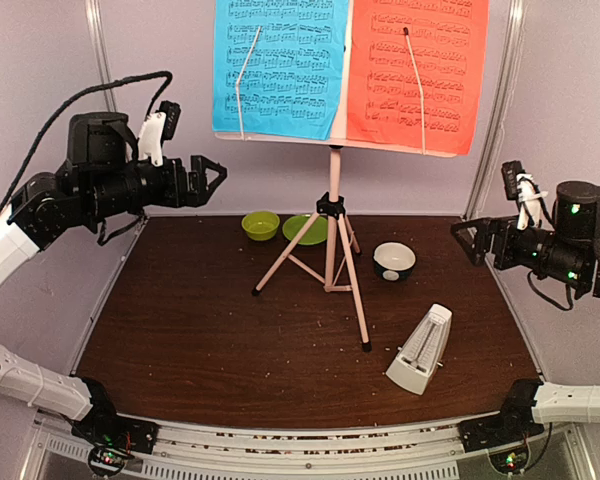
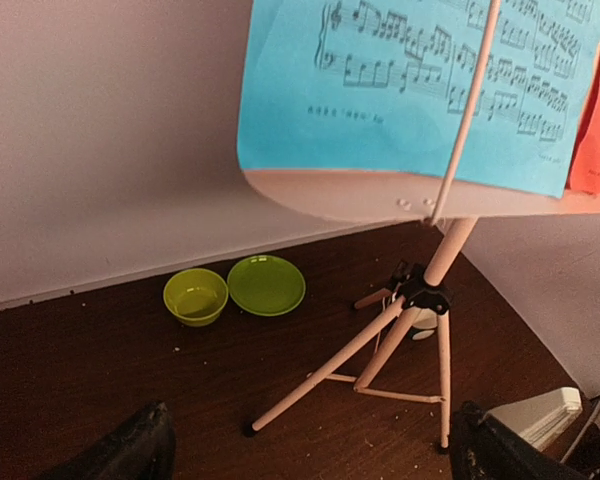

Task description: Set up the instrument practice props

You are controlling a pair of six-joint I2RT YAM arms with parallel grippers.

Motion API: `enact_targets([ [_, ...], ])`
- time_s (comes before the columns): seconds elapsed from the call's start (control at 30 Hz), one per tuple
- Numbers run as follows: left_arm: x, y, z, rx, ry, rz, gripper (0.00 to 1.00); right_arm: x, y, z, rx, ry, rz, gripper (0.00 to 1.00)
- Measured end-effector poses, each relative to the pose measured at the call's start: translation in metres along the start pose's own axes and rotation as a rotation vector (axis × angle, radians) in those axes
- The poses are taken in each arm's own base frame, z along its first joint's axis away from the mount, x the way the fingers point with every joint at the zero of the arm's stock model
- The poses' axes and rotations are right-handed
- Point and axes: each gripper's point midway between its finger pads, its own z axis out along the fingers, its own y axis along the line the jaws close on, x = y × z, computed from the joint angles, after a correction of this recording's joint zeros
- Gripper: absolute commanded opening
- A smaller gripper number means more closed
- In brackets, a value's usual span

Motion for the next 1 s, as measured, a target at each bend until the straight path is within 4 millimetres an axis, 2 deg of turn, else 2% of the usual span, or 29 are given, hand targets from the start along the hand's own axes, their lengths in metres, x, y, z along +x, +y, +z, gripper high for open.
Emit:
enact_targets([
  [0.03, 0.015, 0.002, 0.005, -0.007, 0.037, -0.001, 0.98, 0.012, 0.001, 0.004, -0.007, 0.038, 0.0, 1.0],
  [0.23, 0.062, 0.007, 0.018, -0.016, 0.156, -0.011, 0.98, 0.086, 0.003, 0.02, -0.04, 0.249, 0.034, 1.0],
  [0.33, 0.076, 0.005, 0.024, -0.004, 0.197, -0.015, 0.98, 0.125, 0.002, 0.026, -0.05, 0.35, 0.023, 1.0],
  [0.43, 0.085, -0.001, 0.031, 0.024, 0.23, -0.019, 0.98, 0.152, 0.0, 0.029, -0.058, 0.423, 0.001, 1.0],
  [0.63, 0.106, -0.012, 0.045, 0.077, 0.305, -0.025, 0.98, 0.172, 0.004, 0.029, -0.101, 0.481, -0.031, 0.97],
  [0.77, 0.111, -0.017, 0.047, 0.097, 0.327, -0.04, 0.98, 0.187, 0.007, 0.031, -0.129, 0.526, -0.051, 0.93],
  [0.87, 0.112, -0.019, 0.047, 0.111, 0.333, -0.058, 0.98, 0.191, 0.011, 0.034, -0.148, 0.545, -0.072, 0.86],
  [1.0, 0.112, -0.022, 0.046, 0.125, 0.338, -0.077, 0.98, 0.197, 0.016, 0.039, -0.174, 0.572, -0.092, 0.73],
])
